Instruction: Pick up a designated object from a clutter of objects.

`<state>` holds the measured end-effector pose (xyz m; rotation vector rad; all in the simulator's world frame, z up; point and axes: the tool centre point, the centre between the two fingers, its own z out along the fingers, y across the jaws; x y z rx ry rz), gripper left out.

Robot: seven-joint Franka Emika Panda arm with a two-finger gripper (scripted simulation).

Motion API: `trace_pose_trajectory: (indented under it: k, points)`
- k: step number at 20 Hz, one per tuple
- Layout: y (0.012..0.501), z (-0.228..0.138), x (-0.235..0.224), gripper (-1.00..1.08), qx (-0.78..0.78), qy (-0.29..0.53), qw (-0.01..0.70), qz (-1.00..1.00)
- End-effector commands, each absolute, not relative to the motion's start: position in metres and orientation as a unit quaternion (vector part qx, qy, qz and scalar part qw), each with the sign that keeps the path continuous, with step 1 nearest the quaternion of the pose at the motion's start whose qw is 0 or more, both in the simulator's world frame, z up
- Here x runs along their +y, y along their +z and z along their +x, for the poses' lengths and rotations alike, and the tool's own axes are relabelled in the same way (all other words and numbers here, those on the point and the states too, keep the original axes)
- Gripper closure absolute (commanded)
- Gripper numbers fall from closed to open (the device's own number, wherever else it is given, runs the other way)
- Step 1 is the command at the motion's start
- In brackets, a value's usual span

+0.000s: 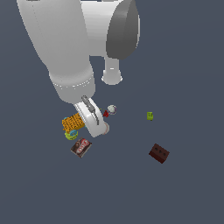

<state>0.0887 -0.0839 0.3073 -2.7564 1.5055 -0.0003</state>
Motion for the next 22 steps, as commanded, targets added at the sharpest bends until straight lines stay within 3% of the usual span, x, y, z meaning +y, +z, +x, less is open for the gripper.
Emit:
trace_pose_trajectory:
  k: [1,11,22]
  points:
    - [0.332,0.090,-0.094,1.08,0.479,0.000,0.000,-0.878]
    - [0.389,0.098,-0.119,1.08,0.479,0.000,0.000,-0.878]
    - [0.402,0.101,-0.125,1.08,0.479,0.000,0.000,-0.878]
